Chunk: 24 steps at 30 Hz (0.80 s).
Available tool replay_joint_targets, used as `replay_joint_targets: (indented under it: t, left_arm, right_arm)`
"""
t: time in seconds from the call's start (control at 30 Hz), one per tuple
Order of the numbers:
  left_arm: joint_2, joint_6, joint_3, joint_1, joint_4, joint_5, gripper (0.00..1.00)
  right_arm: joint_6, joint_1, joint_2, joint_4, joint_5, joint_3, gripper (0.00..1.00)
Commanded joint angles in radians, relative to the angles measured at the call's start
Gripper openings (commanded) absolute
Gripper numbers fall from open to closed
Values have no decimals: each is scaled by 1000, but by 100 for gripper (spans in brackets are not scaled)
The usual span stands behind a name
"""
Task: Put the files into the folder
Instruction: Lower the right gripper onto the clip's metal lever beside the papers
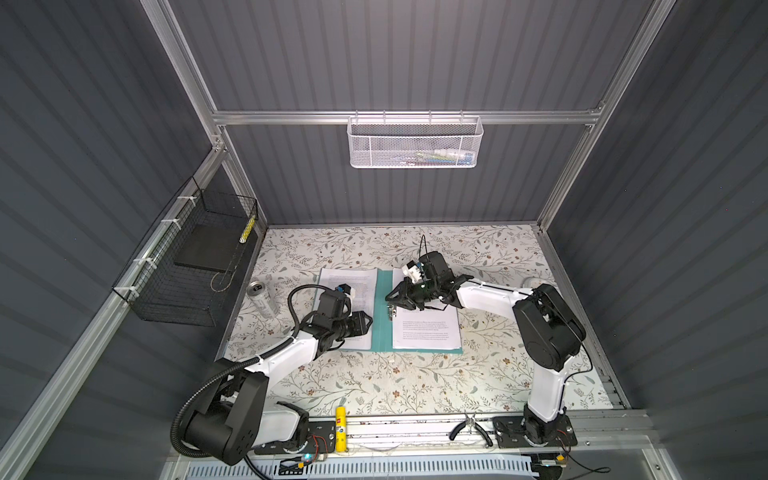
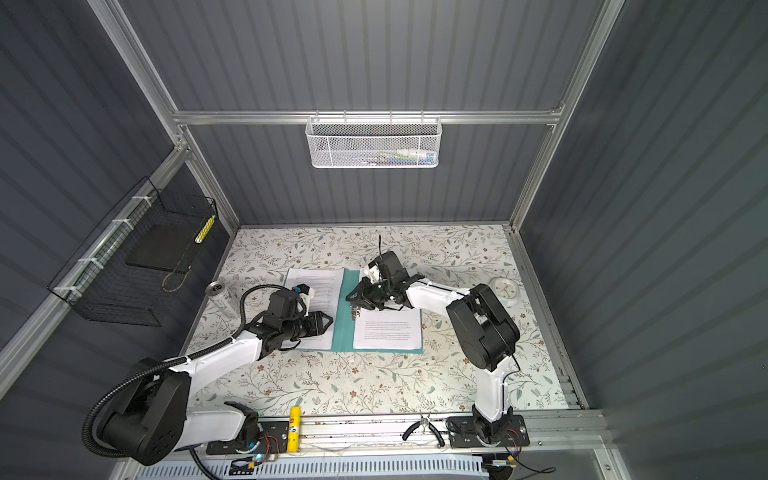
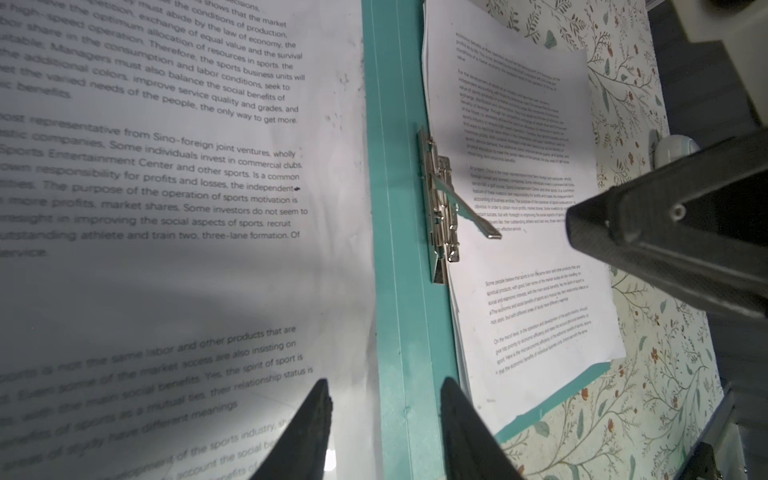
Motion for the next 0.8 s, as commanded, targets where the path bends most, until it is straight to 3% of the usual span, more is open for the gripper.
replay_joint_targets:
  t: [0.0, 0.77]
  left_arm:
    - [3, -14, -22, 3, 18, 18, 45]
    - [5, -9, -60, 22, 39, 23, 44]
  right_arm:
    - [56, -5, 16, 65, -16, -29, 26]
    - [163, -15, 69, 216, -37, -106, 24]
